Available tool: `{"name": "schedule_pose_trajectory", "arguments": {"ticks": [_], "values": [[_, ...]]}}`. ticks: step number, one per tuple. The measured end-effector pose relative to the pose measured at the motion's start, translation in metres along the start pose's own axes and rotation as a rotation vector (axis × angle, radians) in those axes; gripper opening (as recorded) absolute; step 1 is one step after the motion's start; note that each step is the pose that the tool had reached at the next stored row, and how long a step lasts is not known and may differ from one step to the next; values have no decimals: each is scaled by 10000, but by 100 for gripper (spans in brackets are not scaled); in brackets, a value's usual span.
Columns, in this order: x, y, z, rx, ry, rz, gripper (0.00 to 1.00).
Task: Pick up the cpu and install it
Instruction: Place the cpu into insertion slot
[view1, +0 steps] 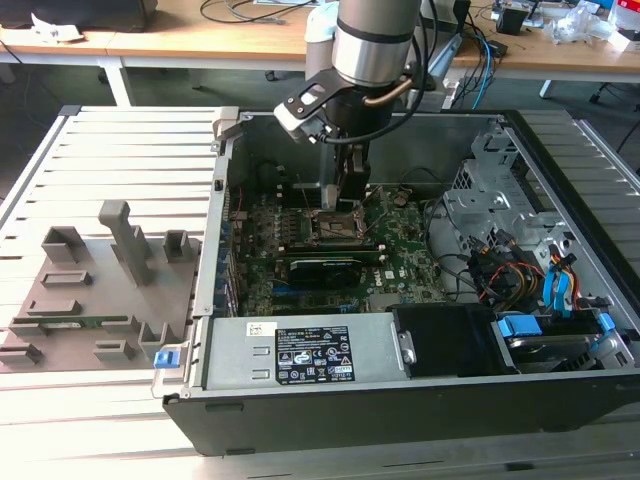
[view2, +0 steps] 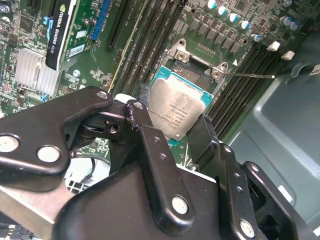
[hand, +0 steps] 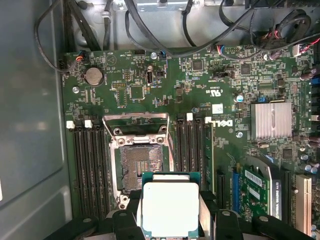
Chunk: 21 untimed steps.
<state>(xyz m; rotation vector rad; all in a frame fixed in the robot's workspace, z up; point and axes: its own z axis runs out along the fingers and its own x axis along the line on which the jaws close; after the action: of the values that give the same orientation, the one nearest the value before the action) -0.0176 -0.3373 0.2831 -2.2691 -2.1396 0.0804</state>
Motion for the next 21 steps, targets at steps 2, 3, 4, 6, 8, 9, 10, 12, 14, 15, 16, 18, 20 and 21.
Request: {"name": "schedule_pose_trajectory", "arguments": {"ticks": [2, 3, 4, 6, 8, 9, 10, 12, 14, 15, 16, 18, 20, 21], "values": [[0, 0, 8, 0, 0, 0, 54], [0, 1, 11, 1, -1, 0, 54], [0, 1, 13, 1, -1, 0, 54], [0, 1, 20, 0, 0, 0, 54], [1, 1, 26, 0, 1, 0, 54], [1, 2, 30, 0, 1, 0, 54], [1, 2, 37, 0, 0, 0, 54], [32, 1, 57, -2, -5, -99, 54], [64, 0, 81, -8, -22, -406, 54], [72, 0, 89, -11, -29, -503, 54], [85, 1, 105, -15, -38, -666, 54], [128, 5, 148, -24, -72, -1026, 54], [145, 11, 186, -24, -118, -1049, 54], [149, 17, 204, -25, -123, -1059, 54]]}}
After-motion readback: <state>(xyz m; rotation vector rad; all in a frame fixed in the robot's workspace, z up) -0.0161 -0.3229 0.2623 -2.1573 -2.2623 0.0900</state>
